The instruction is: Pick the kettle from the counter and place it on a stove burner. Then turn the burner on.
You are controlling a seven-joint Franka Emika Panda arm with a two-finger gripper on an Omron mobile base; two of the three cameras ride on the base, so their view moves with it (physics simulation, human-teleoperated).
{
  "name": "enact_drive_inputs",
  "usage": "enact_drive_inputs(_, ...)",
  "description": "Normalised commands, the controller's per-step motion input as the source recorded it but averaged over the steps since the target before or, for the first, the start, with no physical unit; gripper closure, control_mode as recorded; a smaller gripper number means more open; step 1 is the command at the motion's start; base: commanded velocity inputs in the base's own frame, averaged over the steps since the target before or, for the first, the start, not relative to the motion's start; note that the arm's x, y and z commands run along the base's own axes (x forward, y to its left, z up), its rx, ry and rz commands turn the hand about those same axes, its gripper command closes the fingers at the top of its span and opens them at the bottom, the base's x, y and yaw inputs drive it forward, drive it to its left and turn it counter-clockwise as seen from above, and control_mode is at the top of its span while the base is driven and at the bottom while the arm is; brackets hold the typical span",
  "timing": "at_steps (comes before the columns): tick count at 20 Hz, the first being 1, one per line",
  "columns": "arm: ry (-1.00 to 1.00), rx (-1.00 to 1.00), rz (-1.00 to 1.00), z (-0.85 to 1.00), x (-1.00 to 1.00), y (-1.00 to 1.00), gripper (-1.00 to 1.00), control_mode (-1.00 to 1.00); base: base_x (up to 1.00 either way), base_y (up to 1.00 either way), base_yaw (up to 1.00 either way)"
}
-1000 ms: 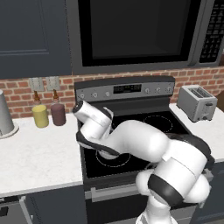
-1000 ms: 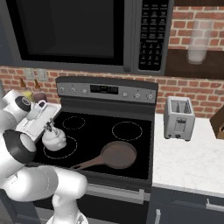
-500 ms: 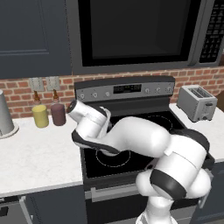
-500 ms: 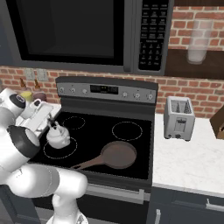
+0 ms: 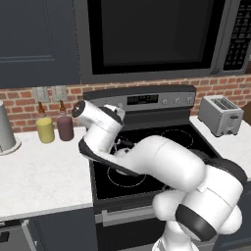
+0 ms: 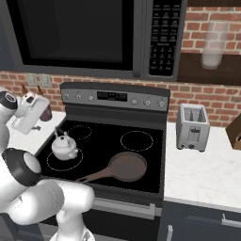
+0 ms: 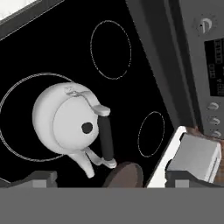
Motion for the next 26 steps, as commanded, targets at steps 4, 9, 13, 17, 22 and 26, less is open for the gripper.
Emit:
enact_drive_inputs(4, -0.26, 0.33, -0.31, 0.26, 0.46, 0.36, -1.00, -1.00, 0.00, 0.00, 0.00)
enact_drive_inputs(9, -0.28, 0.40, -0.34, 0.01, 0.53, 0.44, -1.00, -1.00, 0.00, 0.00, 0.00)
enact_drive_inputs(13, -0.37, 0.36, -0.29, 0.00, 0.49, 0.48, -1.00, -1.00, 0.00, 0.00, 0.00)
enact_drive_inputs(17, -0.39, 0.05, -0.24, 0.00, 0.55, 0.29, -1.00, -1.00, 0.00, 0.00, 0.00)
enact_drive_inputs(22, -0.11, -0.01, -0.13, -0.09, 0.71, 0.02, -1.00, -1.00, 0.00, 0.00, 0.00)
enact_drive_inputs(26, 0.00, 0.00, -0.04, -0.04, 0.79, 0.00, -1.00, -1.00, 0.00, 0.00, 0.00)
